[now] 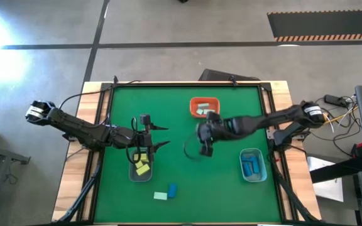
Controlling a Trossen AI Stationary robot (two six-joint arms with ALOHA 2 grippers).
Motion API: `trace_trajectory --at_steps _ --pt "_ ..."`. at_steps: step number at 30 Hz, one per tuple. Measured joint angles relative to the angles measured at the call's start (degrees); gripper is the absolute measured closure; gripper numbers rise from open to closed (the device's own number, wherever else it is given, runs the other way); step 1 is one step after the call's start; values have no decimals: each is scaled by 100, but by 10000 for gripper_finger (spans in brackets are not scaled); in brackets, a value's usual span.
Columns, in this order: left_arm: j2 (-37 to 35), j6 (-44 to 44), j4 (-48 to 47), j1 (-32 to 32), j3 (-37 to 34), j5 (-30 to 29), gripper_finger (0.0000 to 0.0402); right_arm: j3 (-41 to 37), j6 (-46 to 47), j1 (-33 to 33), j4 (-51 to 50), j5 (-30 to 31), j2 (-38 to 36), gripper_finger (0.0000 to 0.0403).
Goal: Sort & place blocks by color
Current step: Put the blue block into the light blue bin
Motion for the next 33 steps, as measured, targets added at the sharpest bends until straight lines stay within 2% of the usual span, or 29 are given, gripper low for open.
trace_trajectory --at_steps 5,10,16,21,27,30,33 --pt "0 -139 2 0 0 0 174 -606 284 809 998 704 -18 308" --pt "2 -426 2 -51 0 4 174 -1439 250 1452 2865 1090 -20 324" --pt "146 -1071 4 -526 0 26 174 -2131 50 1920 4464 1483 -23 338" --pt "661 -1852 -9 -1165 135 31 174 -2318 -95 2130 4682 1655 -77 344" --pt "1727 -2539 -99 -1869 788 48 174 -2328 -340 2233 4721 1733 -152 342" --pt "2258 -2725 -715 -2085 1387 47 174 -2328 -395 2261 4725 1726 -168 343" --pt "2758 -3044 -1814 -2169 2114 48 174 -2328 -397 2318 4708 1721 -192 344"
